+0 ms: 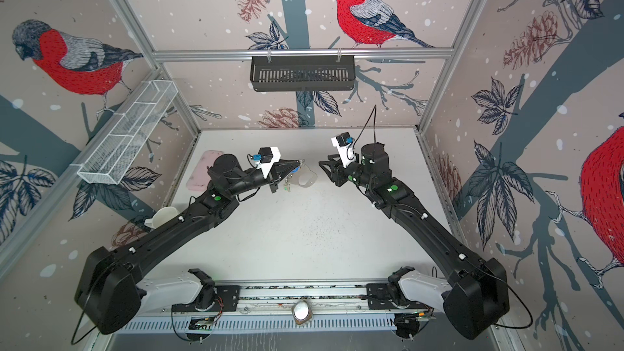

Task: Attach keys to a key ring
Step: Insert the key into the keyring.

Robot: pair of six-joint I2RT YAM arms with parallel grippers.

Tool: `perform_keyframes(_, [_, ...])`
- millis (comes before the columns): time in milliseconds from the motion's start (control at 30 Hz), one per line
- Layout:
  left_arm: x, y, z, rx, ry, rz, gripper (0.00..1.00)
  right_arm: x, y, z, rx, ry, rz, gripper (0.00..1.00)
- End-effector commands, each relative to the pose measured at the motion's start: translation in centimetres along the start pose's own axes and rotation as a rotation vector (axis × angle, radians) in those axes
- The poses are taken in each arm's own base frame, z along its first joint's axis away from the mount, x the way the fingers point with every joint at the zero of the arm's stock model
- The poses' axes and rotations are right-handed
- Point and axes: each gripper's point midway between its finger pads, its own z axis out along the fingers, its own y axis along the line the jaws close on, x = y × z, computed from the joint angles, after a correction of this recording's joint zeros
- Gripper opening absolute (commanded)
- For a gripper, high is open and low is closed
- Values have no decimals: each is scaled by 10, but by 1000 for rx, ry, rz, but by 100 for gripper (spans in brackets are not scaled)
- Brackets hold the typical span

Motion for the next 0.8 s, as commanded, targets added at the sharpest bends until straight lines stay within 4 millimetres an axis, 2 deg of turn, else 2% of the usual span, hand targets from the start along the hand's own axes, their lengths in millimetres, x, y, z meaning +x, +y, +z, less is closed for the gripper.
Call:
perform_keyframes(0, [-19, 11, 1, -47, -65, 4, 0, 1, -1, -3, 8, -14, -17, 49])
perform_keyframes(133, [-25, 18, 3, -76, -81, -11, 0, 5, 2, -6, -2, -24, -26, 55])
perform_keyframes(400, [-37, 31, 5, -129, -95, -32, 0, 8, 2, -9, -9, -37, -51, 59])
perform_keyframes(667, [-52, 39, 6, -158, -108, -49, 0, -4, 9, -17, -70, -96, -100, 62])
perform_keyframes(733, [-47, 40, 7, -164, -91, -67, 0, -8, 12, -19, -86, -108, -112, 62])
perform_keyframes(767, [-59, 42, 7, -167, -109, -58, 0, -10, 13, -20, -91, -115, -118, 63])
